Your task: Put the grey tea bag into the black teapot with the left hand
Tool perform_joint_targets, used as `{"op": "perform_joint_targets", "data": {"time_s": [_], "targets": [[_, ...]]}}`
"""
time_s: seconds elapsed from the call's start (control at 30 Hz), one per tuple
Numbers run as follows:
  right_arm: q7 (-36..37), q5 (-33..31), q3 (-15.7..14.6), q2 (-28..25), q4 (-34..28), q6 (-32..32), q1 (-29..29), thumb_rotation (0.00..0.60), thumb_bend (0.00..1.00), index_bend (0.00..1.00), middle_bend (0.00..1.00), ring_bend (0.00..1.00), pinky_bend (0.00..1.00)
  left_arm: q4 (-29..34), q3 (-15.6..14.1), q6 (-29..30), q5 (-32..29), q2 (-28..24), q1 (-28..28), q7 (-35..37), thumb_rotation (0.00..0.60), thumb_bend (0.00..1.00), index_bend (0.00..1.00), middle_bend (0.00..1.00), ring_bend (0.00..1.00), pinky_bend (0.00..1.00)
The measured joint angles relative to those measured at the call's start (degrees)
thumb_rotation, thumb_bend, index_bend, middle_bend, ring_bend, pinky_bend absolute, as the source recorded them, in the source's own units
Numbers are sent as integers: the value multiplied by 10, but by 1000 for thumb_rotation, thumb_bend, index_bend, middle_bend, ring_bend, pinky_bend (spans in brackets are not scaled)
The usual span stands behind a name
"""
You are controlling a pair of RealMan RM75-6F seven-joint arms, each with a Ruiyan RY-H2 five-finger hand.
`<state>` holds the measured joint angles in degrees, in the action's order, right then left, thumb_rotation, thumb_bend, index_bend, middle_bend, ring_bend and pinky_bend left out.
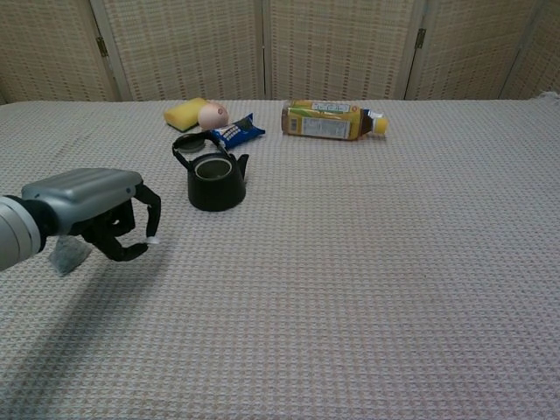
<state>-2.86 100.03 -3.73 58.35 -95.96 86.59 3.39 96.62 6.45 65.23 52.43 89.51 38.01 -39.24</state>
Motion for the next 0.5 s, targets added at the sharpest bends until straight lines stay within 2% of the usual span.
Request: {"op": "perform_joint_targets", "data": {"time_s": [0.23, 0.5], "targets": [[15, -7, 3, -5, 2, -2, 2, 600, 70, 0, 0, 0, 0, 73, 41, 27, -30, -36, 29, -67, 600, 485, 583, 1000, 1000, 1000], [36, -18, 9, -11, 1, 0, 3, 600, 70, 0, 0, 0, 0, 153, 104, 57, -100, -73, 91, -152, 600, 485, 583, 1000, 1000, 1000]]}}
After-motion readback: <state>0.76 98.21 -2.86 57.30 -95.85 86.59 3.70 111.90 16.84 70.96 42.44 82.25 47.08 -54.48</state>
